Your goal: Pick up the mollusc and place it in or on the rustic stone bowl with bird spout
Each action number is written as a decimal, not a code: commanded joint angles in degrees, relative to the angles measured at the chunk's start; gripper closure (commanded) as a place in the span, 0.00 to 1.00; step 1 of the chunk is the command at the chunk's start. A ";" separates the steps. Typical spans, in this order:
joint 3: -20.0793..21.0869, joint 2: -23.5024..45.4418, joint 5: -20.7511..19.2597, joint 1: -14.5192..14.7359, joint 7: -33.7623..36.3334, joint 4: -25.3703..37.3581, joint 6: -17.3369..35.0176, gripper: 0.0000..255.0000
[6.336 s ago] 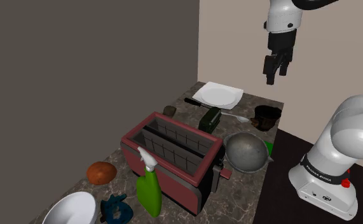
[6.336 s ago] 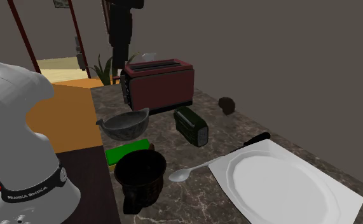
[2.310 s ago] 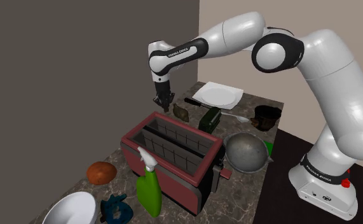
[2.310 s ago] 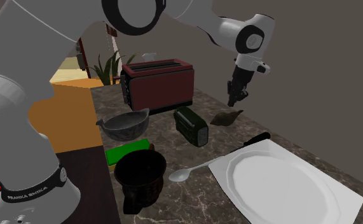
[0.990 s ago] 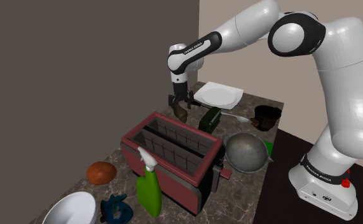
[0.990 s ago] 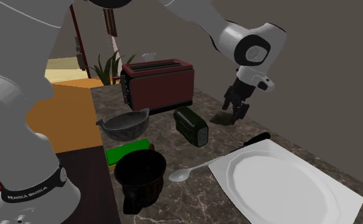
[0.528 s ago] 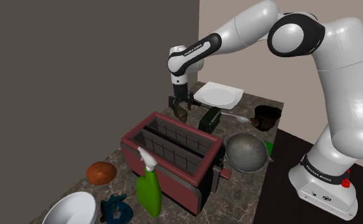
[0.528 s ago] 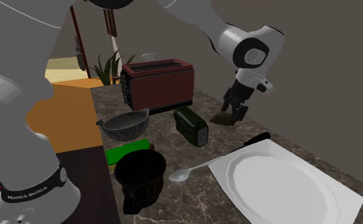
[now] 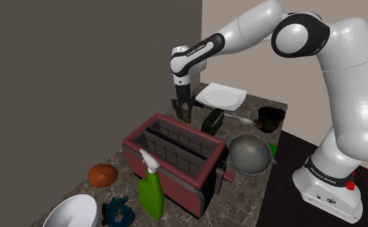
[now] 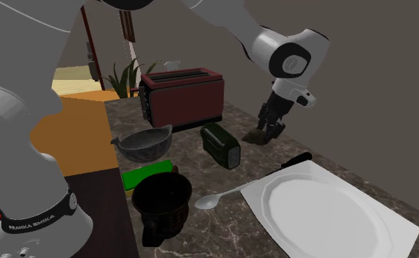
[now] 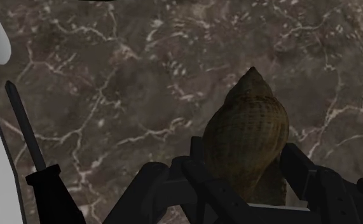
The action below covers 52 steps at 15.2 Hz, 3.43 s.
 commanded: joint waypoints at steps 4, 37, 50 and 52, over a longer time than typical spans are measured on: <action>0.02 0.13 0.01 0.05 0.04 -0.05 0.04 1.00; 0.35 -7.72 -0.05 -0.40 3.51 12.91 -20.47 1.00; 1.85 -38.90 4.38 0.30 2.82 -28.64 -9.78 1.00; 2.12 -43.34 5.19 0.65 2.92 -33.46 -9.33 1.00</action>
